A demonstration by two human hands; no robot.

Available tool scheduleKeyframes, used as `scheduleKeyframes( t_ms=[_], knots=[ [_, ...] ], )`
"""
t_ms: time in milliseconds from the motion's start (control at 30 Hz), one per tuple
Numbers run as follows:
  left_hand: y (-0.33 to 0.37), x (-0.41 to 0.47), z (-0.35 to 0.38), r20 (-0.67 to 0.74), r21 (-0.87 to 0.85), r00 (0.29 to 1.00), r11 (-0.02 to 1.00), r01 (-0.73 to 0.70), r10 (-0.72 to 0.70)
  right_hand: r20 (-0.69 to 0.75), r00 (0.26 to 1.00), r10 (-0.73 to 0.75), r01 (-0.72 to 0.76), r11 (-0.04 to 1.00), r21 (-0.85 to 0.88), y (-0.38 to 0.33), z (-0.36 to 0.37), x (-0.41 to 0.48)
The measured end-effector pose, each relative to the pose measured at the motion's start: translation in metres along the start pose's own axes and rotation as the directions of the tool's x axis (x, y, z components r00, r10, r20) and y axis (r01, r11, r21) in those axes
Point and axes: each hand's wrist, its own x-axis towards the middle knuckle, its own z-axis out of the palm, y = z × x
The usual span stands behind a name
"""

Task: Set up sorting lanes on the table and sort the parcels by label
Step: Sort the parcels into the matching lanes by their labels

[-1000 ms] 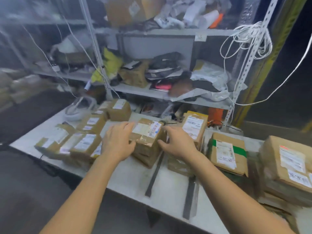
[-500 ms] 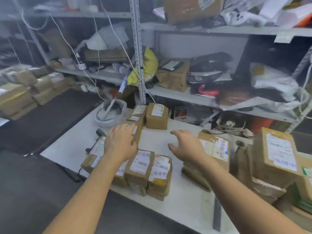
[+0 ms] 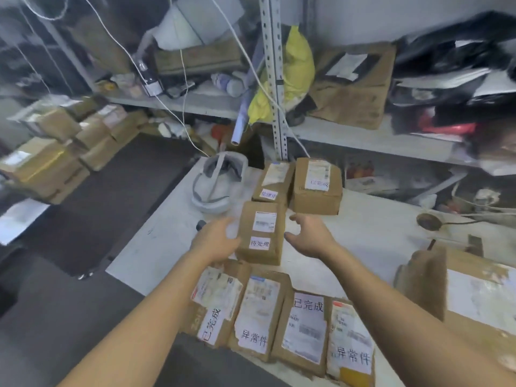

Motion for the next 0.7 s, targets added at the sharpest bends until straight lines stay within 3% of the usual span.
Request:
scheduleKeyframes(
  t_ms=[100,200,367,533,700],
  knots=[
    [-0.023,0.045,0.011,0.117,-0.174,0.991,0.982,0.078,-0.058,0.056,0.990,0.128,-0.132,0.988,0.084,-0.006,0.024,0.031],
    [-0.041,0.085,0.025,0.244,-0.240,0.968,0.963,0.122,-0.062,0.091,0.972,0.215,-0.224,0.969,0.105,-0.013,0.048,0.056],
    [-0.060,0.133,0.050,0.437,-0.353,0.895,0.933,0.075,0.093,0.124,0.914,0.386,-0.404,0.894,0.195,-0.029,0.077,0.085],
    [-0.068,0.145,0.068,0.402,-0.510,0.903,0.856,0.081,0.154,0.054,0.844,0.533,-0.526,0.804,0.278,-0.036,0.094,0.091],
    [-0.065,0.134,0.060,0.352,-0.562,0.909,0.827,0.013,0.225,-0.019,0.812,0.583,-0.536,0.759,0.370,-0.045,0.088,0.074]
  ],
)
